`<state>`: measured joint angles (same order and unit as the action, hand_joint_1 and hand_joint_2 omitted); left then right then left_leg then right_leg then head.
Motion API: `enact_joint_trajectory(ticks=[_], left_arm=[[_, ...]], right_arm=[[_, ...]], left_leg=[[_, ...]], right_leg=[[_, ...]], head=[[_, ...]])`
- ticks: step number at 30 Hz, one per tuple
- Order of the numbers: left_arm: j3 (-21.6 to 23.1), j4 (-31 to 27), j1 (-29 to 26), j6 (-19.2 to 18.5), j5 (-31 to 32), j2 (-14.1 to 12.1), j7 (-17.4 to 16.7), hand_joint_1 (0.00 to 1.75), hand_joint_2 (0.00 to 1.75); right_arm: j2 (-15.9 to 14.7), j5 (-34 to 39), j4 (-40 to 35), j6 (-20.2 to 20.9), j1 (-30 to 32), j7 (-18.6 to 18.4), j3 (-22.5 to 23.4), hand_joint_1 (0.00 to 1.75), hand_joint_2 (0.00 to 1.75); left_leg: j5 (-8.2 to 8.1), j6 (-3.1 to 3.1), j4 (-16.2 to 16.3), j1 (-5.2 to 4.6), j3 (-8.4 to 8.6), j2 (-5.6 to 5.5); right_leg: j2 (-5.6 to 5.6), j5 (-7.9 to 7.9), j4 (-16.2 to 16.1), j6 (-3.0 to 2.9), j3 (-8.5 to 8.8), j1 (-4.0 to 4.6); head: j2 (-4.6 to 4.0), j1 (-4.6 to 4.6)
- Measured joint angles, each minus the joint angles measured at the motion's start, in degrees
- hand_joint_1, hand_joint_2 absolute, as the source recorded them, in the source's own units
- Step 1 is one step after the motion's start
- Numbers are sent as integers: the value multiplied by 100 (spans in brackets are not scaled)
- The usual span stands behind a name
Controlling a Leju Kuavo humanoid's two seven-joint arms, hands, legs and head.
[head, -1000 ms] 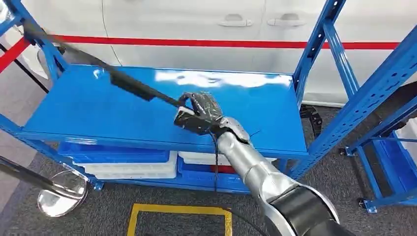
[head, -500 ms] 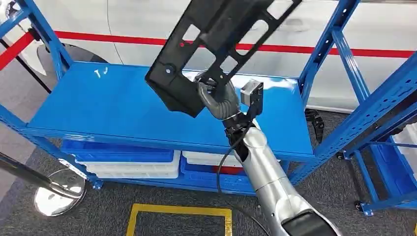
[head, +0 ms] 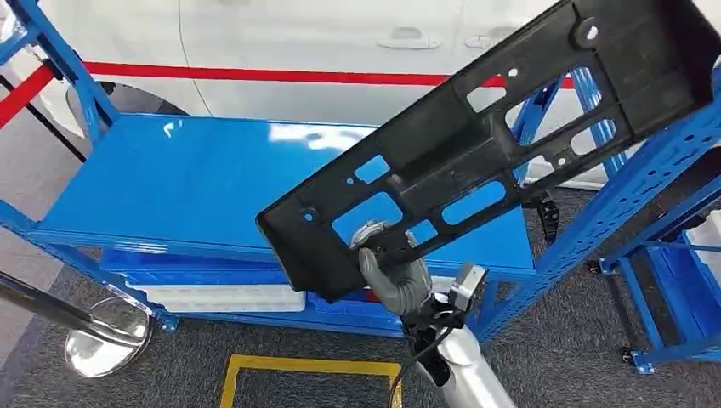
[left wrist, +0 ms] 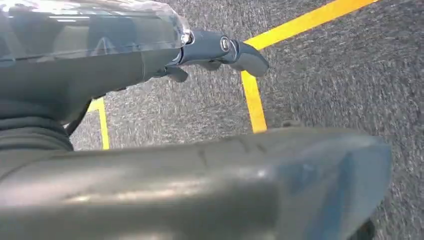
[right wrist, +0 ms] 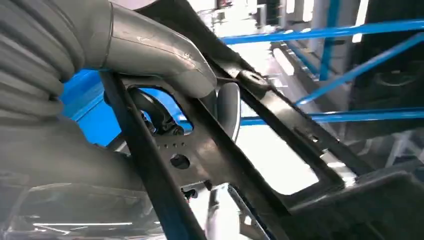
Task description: Take the parts from the cabinet and place them on the table.
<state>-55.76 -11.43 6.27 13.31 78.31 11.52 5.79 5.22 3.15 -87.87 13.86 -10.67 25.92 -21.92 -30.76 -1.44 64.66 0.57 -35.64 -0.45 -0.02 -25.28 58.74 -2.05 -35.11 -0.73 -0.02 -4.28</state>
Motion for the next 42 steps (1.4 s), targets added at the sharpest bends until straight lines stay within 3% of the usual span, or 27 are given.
enact_joint_trajectory(ticks=[2,3,4,6,7,8,12,13,14,15,17,18,19,20,22,23,24,27,29,30,32,33,34,35,38,39,42], left_arm=[[0,0,-7,0,0,0,0,0,0],[-2,0,-15,0,0,0,0,0,0],[-4,0,-22,0,-2,-2,0,0,0],[-4,0,-20,0,20,-11,18,0,0],[-4,0,-15,0,26,-13,33,0,175],[-4,0,-10,0,26,-13,48,0,175],[-7,0,7,-17,56,-17,63,0,175],[-7,0,22,-26,90,-15,61,0,175],[-4,0,41,-28,122,-13,59,0,175],[-2,0,60,-24,144,-9,55,0,175],[15,0,83,28,216,-4,22,0,175],[15,0,81,44,219,-4,15,0,175],[15,0,77,55,203,-4,17,0,175],[15,0,77,52,177,0,37,0,175],[13,0,83,15,109,13,68,0,175],[13,0,86,11,122,20,50,0,175],[13,0,96,11,147,24,20,0,175],[13,0,109,52,153,26,-79,0,175],[13,0,117,61,155,28,-114,0,175],[15,0,123,63,155,31,-118,0,175],[13,0,126,83,155,35,-157,0,175],[13,0,122,103,151,35,-168,0,175],[13,0,121,112,149,35,-188,0,175],[13,0,128,133,151,35,-221,0,175],[13,0,156,131,153,35,-260,0,175],[13,0,176,107,151,35,-264,0,175],[13,0,190,55,125,35,-264,0,175]], right_arm=[[-22,0,-89,0,87,0,-30,175,175],[-35,0,-116,-2,127,0,-46,175,175],[-48,0,-137,-7,158,0,-63,175,175],[-63,-48,-238,-57,250,0,-76,175,175],[-68,-102,-318,-100,317,15,-87,175,175],[-74,-151,-398,-131,402,37,-107,175,175],[-107,-349,-812,-221,697,109,-187,175,175],[-116,-387,-908,-221,740,105,-199,175,175],[-120,-420,-979,-212,767,103,-203,175,175],[-122,-433,-1029,-208,780,103,-212,175,175],[-151,-490,-1104,-197,829,92,-229,175,175],[-162,-503,-1114,-197,854,92,-232,175,175],[-175,-522,-1132,-199,886,92,-234,175,175],[-184,-542,-1158,-201,903,92,-236,175,175],[-197,-614,-1235,-197,909,92,-238,175,175],[-201,-645,-1265,-195,906,92,-240,175,175],[-201,-680,-1272,-192,910,92,-249,175,175],[-212,-719,-1307,-160,923,92,-251,175,175],[-212,-721,-1335,-142,924,90,-251,175,175],[-212,-721,-1335,-142,923,92,-251,175,175],[-212,-721,-1346,-125,927,92,-253,175,175],[-214,-717,-1346,-125,939,98,-253,175,175],[-214,-708,-1346,-125,955,107,-253,175,175],[-216,-693,-1346,-125,968,125,-253,175,175],[-225,-612,-1346,-125,967,188,-253,175,175],[-229,-579,-1346,-125,966,195,-251,175,175],[-247,-479,-1346,-125,962,192,-251,175,175]], left_leg=[[-406,-33,960,8,-434,1],[-442,-38,1193,8,-543,2],[-341,-33,1128,8,-514,2],[165,5,211,7,-59,3],[396,35,-330,7,223,6],[380,71,-653,-4,375,10],[415,173,-684,-67,370,-2],[475,232,-770,4,413,6],[491,267,-795,-9,420,13],[500,294,-795,-10,412,16],[501,300,-791,-22,408,18],[500,300,-785,-24,404,17],[500,299,-780,-25,405,15],[497,295,-767,-25,404,11],[472,267,-730,-20,409,0],[450,235,-705,-21,400,-2],[427,198,-662,-61,372,-4],[446,100,-705,-39,377,-3],[316,39,-565,-25,328,7],[124,22,-292,-23,211,10],[-336,-18,654,-10,-212,11],[-469,-26,1057,-10,-398,11],[-455,-25,1195,-9,-463,11],[-318,-18,1034,-9,-382,11],[416,55,-492,-10,385,11],[354,81,-677,-47,477,5],[431,153,-660,-71,401,-6]], right_leg=[[-16,-6,2,-14,0,21],[-18,-6,2,-14,1,25],[-15,-6,3,-14,5,26],[-8,-9,4,-9,30,27],[-9,-15,4,0,48,27],[-14,-18,3,17,49,30],[-12,18,-10,147,40,33],[-8,-21,19,188,29,46],[1,-133,150,202,-14,36],[5,-352,466,209,-156,35],[3,-801,1453,244,-601,27],[3,-864,1717,255,-723,22],[2,-791,1751,264,-739,9],[2,-632,1536,266,-628,-3],[-1,-130,477,255,-71,-25],[3,-110,64,239,123,-30],[7,-108,44,208,128,12],[23,-101,52,115,104,37],[4,-64,-17,30,127,-7],[-5,-63,-18,2,122,-8],[-18,-65,-15,-10,113,9],[-23,-66,-12,-13,109,17],[-23,-66,-11,-12,111,19],[-32,-47,-1,-16,113,19],[-11,-44,8,-7,130,19],[-8,-31,12,28,111,47],[-8,33,4,128,69,30]], head=[[0,0],[0,0],[0,0],[0,0],[0,0],[0,0],[0,0],[0,0],[0,2],[0,2],[0,2],[0,2],[0,2],[0,2],[0,2],[0,2],[0,0],[0,0],[0,2],[0,0],[0,0],[0,0],[0,0],[0,0],[0,0],[0,0],[0,0]])
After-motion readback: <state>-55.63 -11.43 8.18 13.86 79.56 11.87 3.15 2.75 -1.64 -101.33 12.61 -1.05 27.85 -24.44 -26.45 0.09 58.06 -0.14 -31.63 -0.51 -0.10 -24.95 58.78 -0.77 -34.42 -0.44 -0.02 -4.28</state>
